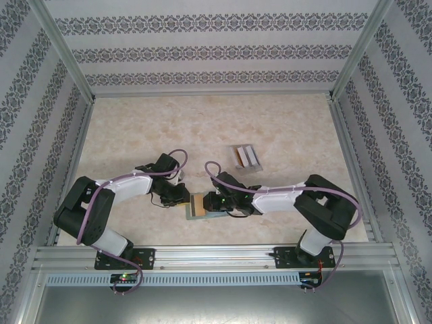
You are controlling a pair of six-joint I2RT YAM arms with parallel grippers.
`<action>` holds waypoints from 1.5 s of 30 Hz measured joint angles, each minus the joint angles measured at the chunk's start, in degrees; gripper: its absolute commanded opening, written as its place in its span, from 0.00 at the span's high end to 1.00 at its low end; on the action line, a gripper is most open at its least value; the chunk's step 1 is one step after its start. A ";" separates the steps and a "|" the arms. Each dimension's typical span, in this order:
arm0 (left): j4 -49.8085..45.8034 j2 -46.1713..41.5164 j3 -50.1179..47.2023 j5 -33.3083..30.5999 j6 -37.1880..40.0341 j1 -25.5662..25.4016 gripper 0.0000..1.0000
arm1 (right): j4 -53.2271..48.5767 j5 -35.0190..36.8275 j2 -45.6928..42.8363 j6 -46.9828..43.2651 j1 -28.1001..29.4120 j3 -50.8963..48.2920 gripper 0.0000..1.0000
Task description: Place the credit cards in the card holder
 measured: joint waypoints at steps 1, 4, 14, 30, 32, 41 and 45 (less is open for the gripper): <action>0.00 0.00 0.37 -0.02 0.00 0.00 0.79 | -1.73 0.74 -2.16 -0.70 0.13 -0.02 0.74; 0.00 -0.15 0.85 -0.04 -0.09 0.00 0.79 | -6.05 3.02 -8.63 -2.86 0.35 -0.39 0.64; -0.79 -2.23 0.85 -0.87 -0.39 0.00 0.73 | -13.27 7.78 -15.08 -4.17 0.04 -4.42 0.52; -1.01 -2.80 0.17 -1.25 -1.49 0.00 0.94 | -11.63 5.95 -6.95 -2.93 1.70 -2.64 0.63; -1.01 -2.95 -0.13 -1.27 -1.60 0.00 0.94 | -12.96 6.23 -6.93 -3.13 1.88 -1.70 0.59; -1.03 -3.76 -0.55 -1.36 -1.68 0.00 0.99 | -16.31 10.40 -9.81 -2.84 4.00 -1.36 0.58; -1.01 -3.72 -0.57 -1.40 -1.77 0.00 1.00 | -16.33 11.10 -9.31 -2.84 5.35 -0.66 0.58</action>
